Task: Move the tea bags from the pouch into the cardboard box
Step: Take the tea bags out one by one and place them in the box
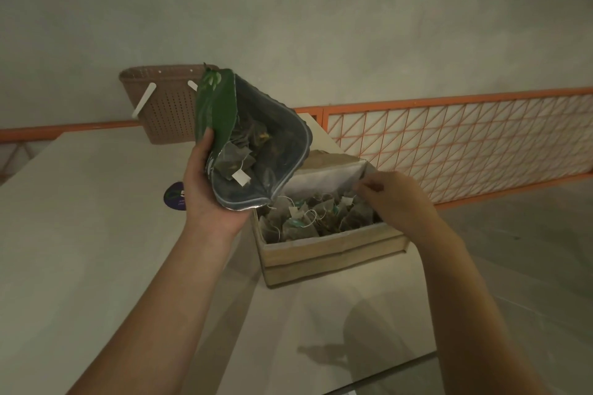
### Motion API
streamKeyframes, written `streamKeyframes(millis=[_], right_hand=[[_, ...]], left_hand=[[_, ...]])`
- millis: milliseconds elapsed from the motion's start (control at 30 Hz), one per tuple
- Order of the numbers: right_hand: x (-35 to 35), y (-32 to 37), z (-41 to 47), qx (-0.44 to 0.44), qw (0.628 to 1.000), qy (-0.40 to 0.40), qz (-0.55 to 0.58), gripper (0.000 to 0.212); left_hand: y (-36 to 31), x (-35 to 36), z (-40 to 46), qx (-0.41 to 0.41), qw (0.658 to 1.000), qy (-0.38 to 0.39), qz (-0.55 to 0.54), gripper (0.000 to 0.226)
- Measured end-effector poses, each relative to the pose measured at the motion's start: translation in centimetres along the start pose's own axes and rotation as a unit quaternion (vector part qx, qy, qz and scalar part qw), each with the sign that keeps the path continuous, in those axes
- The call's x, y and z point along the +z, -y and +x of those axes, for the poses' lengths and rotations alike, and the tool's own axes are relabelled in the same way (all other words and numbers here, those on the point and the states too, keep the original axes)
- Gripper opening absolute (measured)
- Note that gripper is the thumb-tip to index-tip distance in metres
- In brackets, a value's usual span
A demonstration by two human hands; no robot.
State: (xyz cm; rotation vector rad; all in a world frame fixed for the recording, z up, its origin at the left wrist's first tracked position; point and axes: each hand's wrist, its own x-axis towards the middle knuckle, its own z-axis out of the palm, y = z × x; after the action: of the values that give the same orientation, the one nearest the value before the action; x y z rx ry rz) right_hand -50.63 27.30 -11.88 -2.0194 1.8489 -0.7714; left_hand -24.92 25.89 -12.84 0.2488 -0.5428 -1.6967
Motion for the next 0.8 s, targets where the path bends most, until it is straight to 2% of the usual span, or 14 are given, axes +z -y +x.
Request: streamKeyframes(millis=[67, 100, 167, 233, 267, 333, 400, 500, 600, 733, 800], right_hand=[[0.0, 0.5, 0.0, -0.004, 1.0, 0.019, -0.006, 0.021], [0.1, 1.0, 0.0, -0.015, 1.0, -0.004, 0.008, 0.02], [0.3, 2.7, -0.6, -0.057, 0.99, -0.105, 0.08, 0.015], [0.3, 5.3, -1.8, -0.112, 0.959, -0.186, 0.183, 0.008], [0.3, 6.7, -2.4, -0.133, 0.947, -0.19, 0.222, 0.007], [0.9, 9.2, -3.5, -0.179, 0.942, -0.151, 0.24, 0.01], [2.1, 11.2, -3.7, -0.23, 0.951, -0.117, 0.172, 0.014], [3.7, 13.3, -2.7, -0.276, 0.951, -0.111, 0.084, 0.016], [4.6, 15.0, -1.8, -0.269, 0.958, -0.097, -0.019, 0.022], [4.7, 16.4, -1.3, -0.262, 0.947, -0.142, -0.116, 0.022], [4.6, 17.0, -1.4, -0.251, 0.945, -0.138, -0.155, 0.019]], left_hand=[[0.0, 0.2, -0.2, 0.006, 1.0, 0.0, -0.003, 0.066], [-0.1, 0.3, -0.3, 0.011, 1.0, -0.007, -0.001, 0.066], [-0.3, 0.3, -0.4, 0.015, 1.0, -0.018, 0.002, 0.067], [-0.4, 0.5, -0.6, 0.015, 1.0, -0.025, -0.005, 0.066], [-0.4, 0.7, -0.8, 0.018, 0.999, -0.032, -0.01, 0.065], [-0.3, 1.1, -1.2, 0.028, 0.999, -0.041, -0.011, 0.064], [-0.3, 1.5, -1.5, 0.039, 0.998, -0.046, -0.003, 0.065], [-0.5, 1.3, -1.6, 0.041, 0.998, -0.053, 0.007, 0.062], [-0.7, 0.7, -1.5, 0.048, 0.996, -0.066, 0.022, 0.06], [-1.1, 0.2, -1.5, 0.061, 0.995, -0.082, 0.016, 0.061], [-1.2, 0.2, -1.5, 0.066, 0.994, -0.089, 0.014, 0.06]])
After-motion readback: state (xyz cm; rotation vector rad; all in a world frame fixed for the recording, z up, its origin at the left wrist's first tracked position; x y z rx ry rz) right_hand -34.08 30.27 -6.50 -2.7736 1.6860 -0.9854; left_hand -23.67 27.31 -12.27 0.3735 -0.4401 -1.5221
